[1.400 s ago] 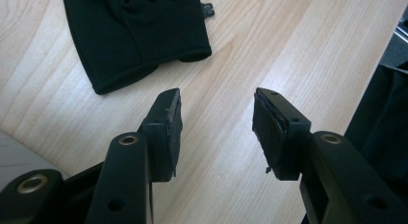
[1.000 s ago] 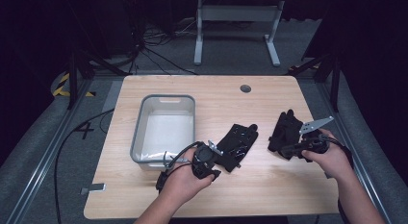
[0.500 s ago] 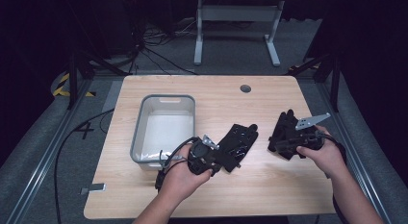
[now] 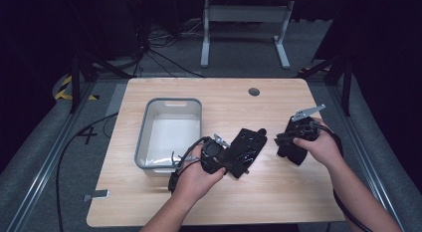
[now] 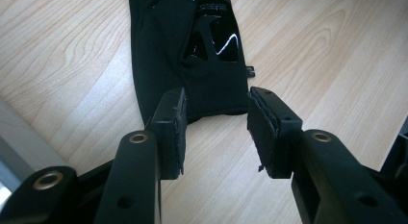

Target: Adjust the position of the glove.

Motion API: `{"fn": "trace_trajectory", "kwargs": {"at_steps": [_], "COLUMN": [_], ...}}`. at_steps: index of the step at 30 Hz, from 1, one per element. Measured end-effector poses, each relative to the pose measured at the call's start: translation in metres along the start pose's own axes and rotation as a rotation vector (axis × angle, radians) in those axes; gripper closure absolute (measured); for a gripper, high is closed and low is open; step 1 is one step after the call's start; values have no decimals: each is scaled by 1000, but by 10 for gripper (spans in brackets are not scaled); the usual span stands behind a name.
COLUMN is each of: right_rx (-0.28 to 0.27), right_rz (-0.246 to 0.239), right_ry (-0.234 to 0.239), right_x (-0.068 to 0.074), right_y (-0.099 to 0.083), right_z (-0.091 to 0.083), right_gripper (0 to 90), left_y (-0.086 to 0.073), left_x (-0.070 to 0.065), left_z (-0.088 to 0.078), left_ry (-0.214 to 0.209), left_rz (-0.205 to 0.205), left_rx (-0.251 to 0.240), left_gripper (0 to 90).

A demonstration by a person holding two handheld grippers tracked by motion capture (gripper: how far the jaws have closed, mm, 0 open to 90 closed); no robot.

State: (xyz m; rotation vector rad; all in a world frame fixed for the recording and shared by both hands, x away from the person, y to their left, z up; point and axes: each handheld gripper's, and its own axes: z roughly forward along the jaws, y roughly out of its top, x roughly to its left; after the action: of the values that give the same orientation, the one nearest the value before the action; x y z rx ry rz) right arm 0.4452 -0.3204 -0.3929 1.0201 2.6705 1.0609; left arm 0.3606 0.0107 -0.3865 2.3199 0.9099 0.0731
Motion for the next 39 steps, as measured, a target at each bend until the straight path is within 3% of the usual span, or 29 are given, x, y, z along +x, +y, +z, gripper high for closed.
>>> {"fn": "trace_trajectory", "kwargs": {"at_steps": [4, 10, 23, 32, 39], "right_rx": [-12, -11, -15, -12, 38], "right_rz": [8, 31, 57, 48, 22], "right_ry": [-15, -41, -71, -86, -117], "right_x": [-7, -18, -32, -33, -32], "right_y": [6, 10, 16, 23, 25], "right_z": [9, 26, 59, 76, 81], "right_gripper": [700, 661, 598, 579, 611], "left_y": [0, -1, -2, -6, -6], "left_x": [1, -4, -6, -2, -1], "left_z": [5, 18, 42, 41, 39], "left_ry": [-2, 11, 14, 16, 22], "left_rz": [-12, 11, 15, -1, -4], "left_rx": [4, 29, 64, 64, 54], "left_gripper": [588, 559, 541, 533, 527]}}
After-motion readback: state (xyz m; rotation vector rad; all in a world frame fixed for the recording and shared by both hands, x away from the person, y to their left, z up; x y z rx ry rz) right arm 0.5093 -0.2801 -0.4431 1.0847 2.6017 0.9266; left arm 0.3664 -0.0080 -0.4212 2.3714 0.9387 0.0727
